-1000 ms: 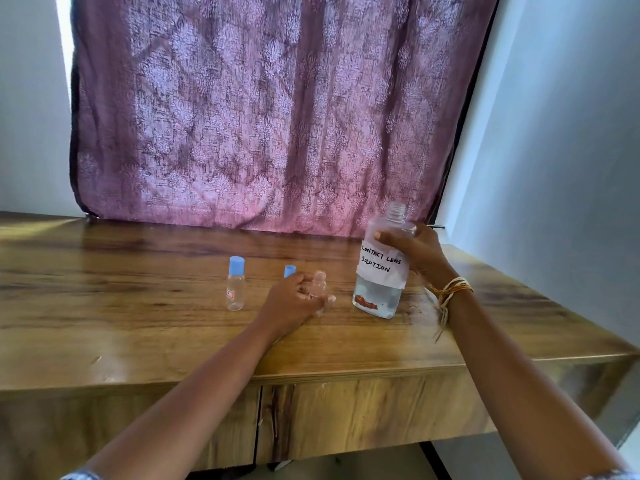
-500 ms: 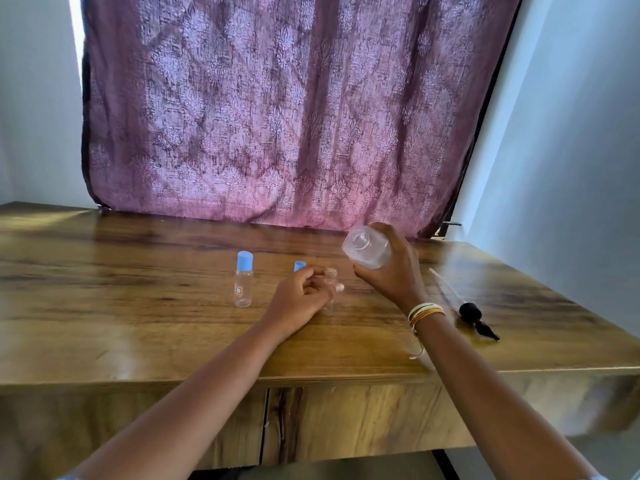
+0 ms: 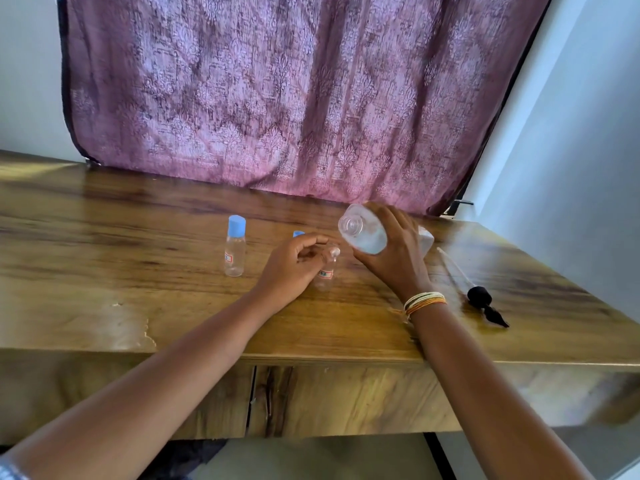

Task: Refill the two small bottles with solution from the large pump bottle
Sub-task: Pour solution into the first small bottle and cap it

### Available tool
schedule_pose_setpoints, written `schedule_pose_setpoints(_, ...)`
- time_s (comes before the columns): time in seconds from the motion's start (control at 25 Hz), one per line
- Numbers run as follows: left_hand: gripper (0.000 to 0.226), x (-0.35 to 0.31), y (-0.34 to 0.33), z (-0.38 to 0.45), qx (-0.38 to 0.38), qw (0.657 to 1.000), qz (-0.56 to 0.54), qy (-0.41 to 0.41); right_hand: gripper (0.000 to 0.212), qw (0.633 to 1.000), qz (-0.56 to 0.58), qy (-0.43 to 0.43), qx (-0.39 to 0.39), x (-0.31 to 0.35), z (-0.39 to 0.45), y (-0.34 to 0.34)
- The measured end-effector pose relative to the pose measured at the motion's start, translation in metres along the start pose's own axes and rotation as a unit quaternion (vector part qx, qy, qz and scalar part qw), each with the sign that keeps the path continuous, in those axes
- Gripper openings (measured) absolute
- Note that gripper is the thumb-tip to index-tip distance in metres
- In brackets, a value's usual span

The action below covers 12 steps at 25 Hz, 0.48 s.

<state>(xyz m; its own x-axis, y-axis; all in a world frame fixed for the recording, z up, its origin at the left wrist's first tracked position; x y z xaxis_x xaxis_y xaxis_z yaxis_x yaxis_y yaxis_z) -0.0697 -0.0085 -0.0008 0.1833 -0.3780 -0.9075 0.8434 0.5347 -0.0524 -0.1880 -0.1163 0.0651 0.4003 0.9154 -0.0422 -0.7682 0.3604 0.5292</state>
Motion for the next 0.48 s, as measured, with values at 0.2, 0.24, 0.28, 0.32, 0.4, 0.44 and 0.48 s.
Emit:
schedule_pose_setpoints(0.2, 0.022, -0.002, -0.001, -0.002, 0.002, 0.999, -0.033, 0.012, 0.054, 0.999, -0.028, 0.019, -0.022, 0.006, 0.0, 0.005)
schedule_pose_setpoints(0.24, 0.022, -0.002, -0.001, -0.003, 0.001, 0.999, -0.037, 0.014, 0.054, 0.999, -0.031, 0.025, -0.024, 0.008, 0.0, 0.005)
schedule_pose_setpoints(0.28, 0.02, -0.003, -0.001, -0.003, 0.002, 0.999, -0.036, 0.014, 0.053, 0.999, -0.034, 0.031, -0.027, 0.009, -0.001, 0.006)
schedule_pose_setpoints(0.32, 0.018, -0.004, -0.001, -0.003, 0.002, 0.999, -0.034, 0.013, 0.053, 0.998, -0.036, 0.036, -0.03, 0.01, -0.001, 0.007)
schedule_pose_setpoints(0.4, 0.017, -0.004, -0.001, -0.004, 0.001, 0.999, -0.036, 0.012, 0.053, 0.998, -0.039, 0.046, -0.029, 0.012, -0.001, 0.008)
schedule_pose_setpoints(0.44, 0.016, -0.004, -0.001, -0.003, 0.0, 0.999, -0.037, 0.012, 0.052, 0.997, -0.041, 0.05, -0.028, 0.013, -0.001, 0.009)
schedule_pose_setpoints(0.48, 0.016, -0.004, 0.0, -0.003, -0.003, 0.999, -0.037, 0.01, 0.052, 0.997, -0.044, 0.055, -0.028, 0.014, -0.002, 0.009)
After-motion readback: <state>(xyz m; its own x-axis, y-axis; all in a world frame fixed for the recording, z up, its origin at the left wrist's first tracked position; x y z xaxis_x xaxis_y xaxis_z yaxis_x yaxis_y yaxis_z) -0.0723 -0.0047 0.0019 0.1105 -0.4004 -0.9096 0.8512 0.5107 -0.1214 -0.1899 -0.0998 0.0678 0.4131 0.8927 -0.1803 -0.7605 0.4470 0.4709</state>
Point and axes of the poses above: each hand's wrist, its own z-axis towards the middle knuckle, its own y-axis out of the back of the hand, x = y × z, the point moved 9 cm from there along z, towards the middle knuckle, and after that the axes turned 13 degrees about -z, right-handed, at the moved point
